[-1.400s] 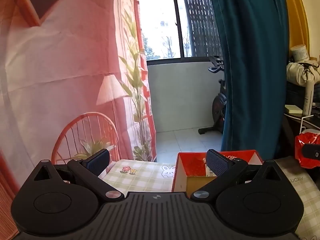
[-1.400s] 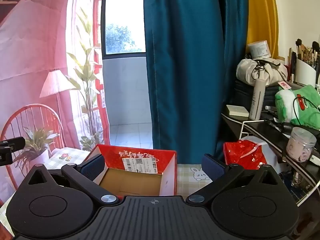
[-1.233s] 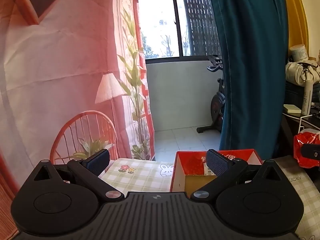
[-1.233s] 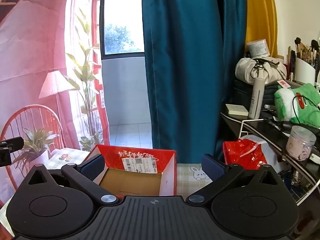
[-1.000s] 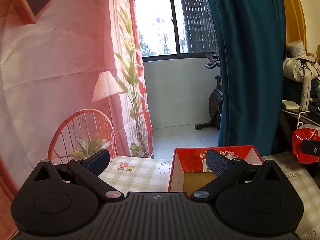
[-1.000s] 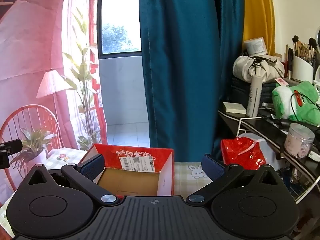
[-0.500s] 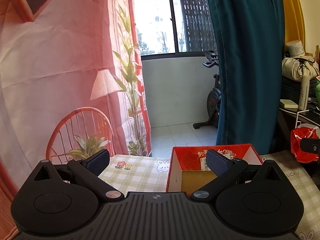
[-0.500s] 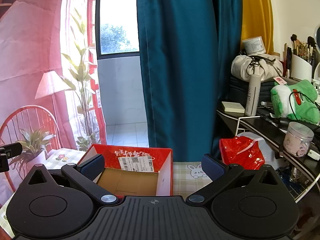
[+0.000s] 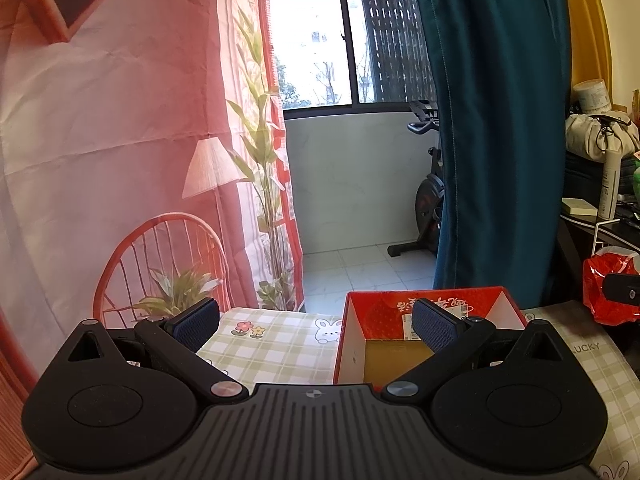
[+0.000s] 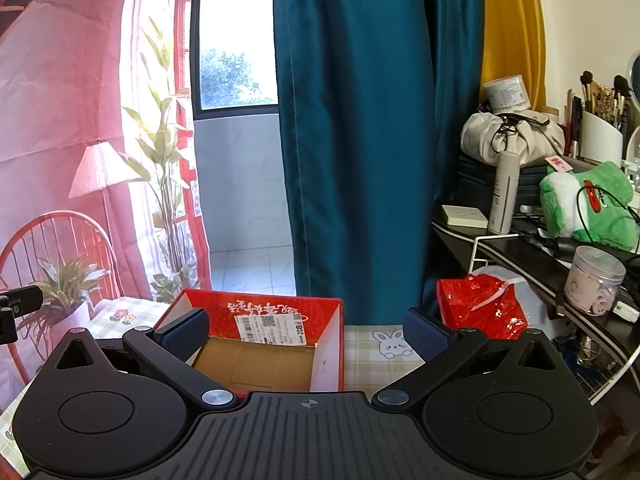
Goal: Organize soft objects
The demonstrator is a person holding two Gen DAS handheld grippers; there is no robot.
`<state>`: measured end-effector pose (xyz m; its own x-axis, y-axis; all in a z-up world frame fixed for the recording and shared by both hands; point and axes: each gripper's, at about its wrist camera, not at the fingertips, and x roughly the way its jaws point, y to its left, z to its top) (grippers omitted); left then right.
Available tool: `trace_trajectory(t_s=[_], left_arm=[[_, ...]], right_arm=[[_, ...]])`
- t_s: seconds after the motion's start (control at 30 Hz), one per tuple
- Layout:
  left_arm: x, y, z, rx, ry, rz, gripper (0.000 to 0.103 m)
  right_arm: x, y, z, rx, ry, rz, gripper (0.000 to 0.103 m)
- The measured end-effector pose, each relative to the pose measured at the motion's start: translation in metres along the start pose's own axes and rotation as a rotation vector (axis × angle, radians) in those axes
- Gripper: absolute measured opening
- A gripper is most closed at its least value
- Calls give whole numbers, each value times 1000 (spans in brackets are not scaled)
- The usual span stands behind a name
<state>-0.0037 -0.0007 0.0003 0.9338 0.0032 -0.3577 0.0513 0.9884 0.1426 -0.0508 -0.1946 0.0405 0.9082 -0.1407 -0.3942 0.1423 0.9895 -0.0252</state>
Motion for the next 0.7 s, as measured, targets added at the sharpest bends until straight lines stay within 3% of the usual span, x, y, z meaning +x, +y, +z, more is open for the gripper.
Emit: trace_trajectory(t_s=[0.7], left_arm=[[-1,2,1,-8,-6,-21,103]], right_arm=[[0,1,0,-1,-1,-4,103]])
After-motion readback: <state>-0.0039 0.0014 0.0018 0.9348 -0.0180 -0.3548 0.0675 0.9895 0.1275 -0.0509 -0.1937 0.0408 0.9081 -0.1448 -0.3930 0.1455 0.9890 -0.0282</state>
